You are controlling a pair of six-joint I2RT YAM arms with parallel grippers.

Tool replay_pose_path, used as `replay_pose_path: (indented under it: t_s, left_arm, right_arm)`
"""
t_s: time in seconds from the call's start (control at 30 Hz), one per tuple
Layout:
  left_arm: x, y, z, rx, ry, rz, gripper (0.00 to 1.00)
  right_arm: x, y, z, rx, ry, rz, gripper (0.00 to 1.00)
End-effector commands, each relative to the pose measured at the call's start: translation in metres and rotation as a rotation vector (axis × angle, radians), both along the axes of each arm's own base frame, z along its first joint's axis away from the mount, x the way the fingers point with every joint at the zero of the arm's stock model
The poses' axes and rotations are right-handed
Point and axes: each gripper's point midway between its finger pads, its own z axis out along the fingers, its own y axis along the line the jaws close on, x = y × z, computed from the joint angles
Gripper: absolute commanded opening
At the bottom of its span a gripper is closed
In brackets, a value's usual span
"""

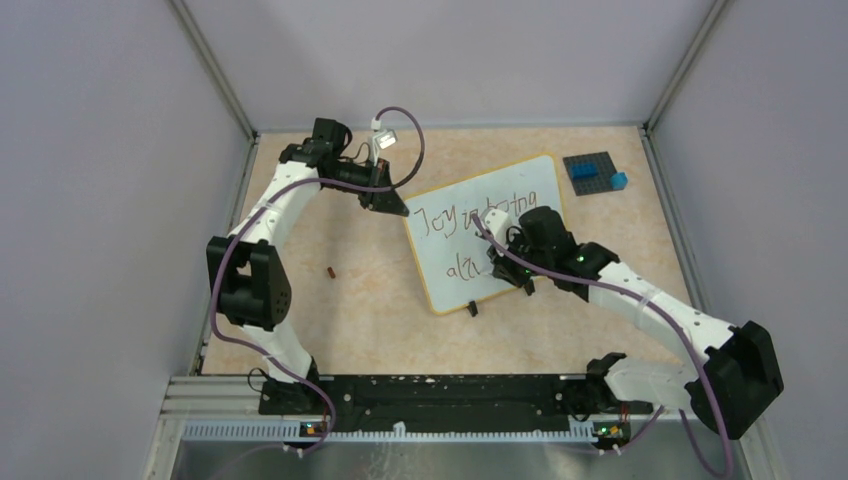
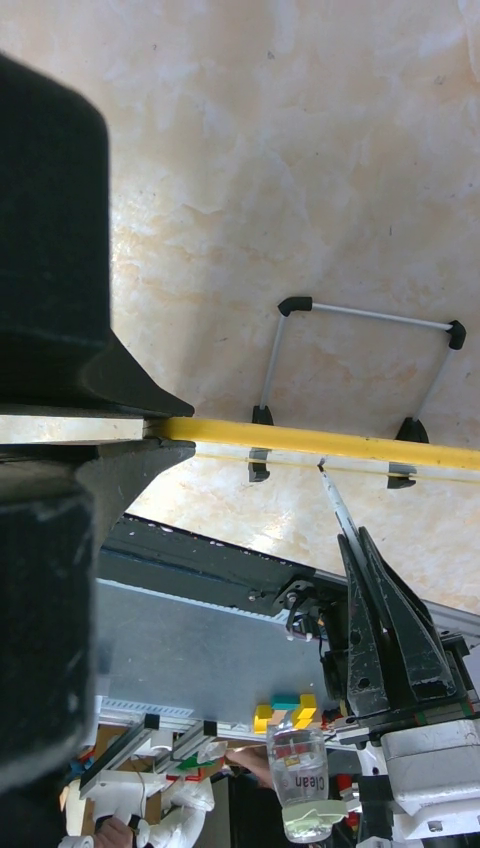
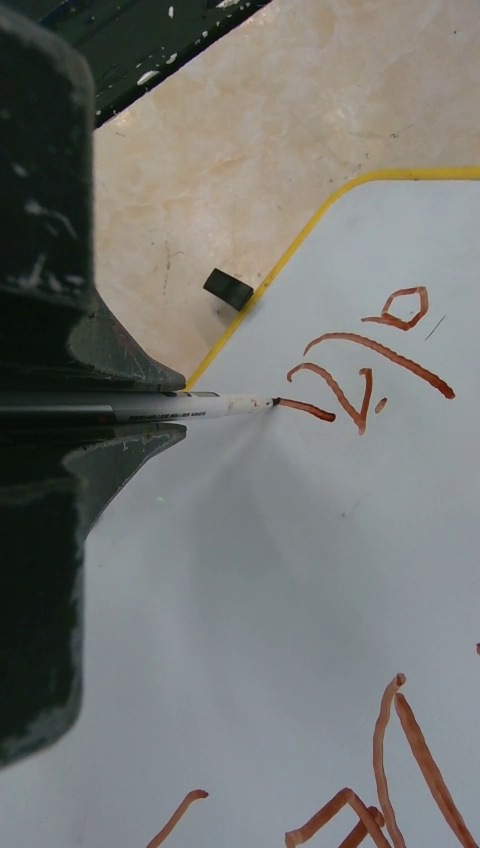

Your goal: Write a sentence on the whiteboard

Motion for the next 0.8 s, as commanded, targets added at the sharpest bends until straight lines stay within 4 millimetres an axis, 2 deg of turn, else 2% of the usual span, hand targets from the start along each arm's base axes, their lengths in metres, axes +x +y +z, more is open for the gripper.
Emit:
replay_pose_path:
  t_s: [0.0, 0.37, 0.47, 0.6, 0.77]
  left_arm:
    - [0.007, -0.004, 0.003, 0.008, -0.069, -0.021, 0.0]
    - [0.006, -0.004, 0.003, 0.009, -0.07, -0.019, 0.0]
    - [0.006, -0.004, 0.003, 0.01, -0.072, -0.019, 0.0]
    - [0.006, -0.004, 0.004, 0.011, -0.075, -0.018, 0.0]
    - [0.007, -0.004, 0.005, 0.008, -0.076, -0.02, 0.0]
  right_arm:
    - [0.014, -0.004, 0.012, 0.005, -0.063, -0.043, 0.0]
    - [0.04, 0.002, 0.047, 0.068, -0.115, -0.074, 0.0]
    - [0.044, 0.002, 0.05, 0.068, -0.121, -0.076, 0.0]
    - [0.044, 0.002, 0.048, 0.063, -0.116, -0.073, 0.0]
    - [0.033, 0.001, 0.055, 0.072, -0.11, -0.036, 0.0]
